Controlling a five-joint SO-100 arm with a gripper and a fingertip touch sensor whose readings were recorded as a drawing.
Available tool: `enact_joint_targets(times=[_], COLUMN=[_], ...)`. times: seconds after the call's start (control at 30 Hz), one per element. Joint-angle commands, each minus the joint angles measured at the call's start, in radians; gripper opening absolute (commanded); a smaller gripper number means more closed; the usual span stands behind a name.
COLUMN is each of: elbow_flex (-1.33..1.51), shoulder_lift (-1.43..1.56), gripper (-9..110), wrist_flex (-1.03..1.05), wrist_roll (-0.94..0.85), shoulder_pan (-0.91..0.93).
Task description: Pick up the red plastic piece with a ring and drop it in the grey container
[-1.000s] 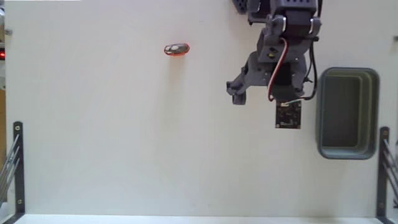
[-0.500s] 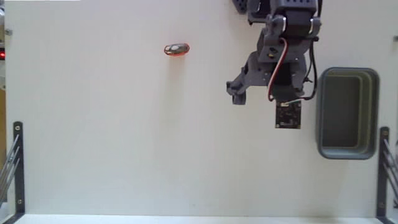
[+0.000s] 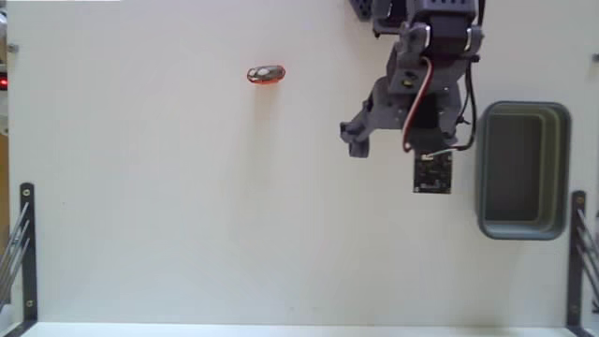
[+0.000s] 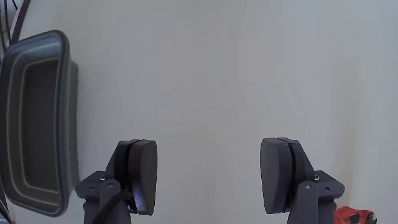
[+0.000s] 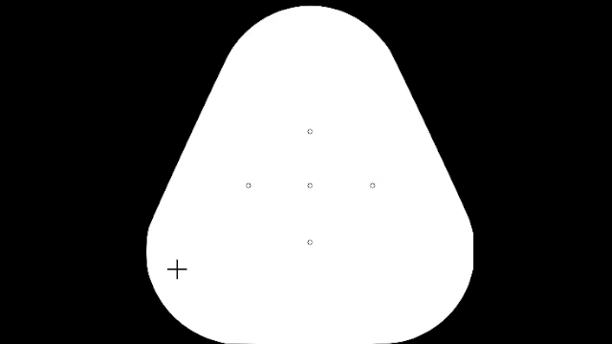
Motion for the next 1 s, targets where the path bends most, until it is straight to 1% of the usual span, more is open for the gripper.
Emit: enact_joint_targets(times=[0.0,0.97], elbow_flex=[0.004,0.004], shoulder_lift=[0.038,0.038], gripper=[110,110], wrist_flex=[0.019,0.019], wrist_roll=[0.005,0.005], shoulder_pan=[0.036,0.217])
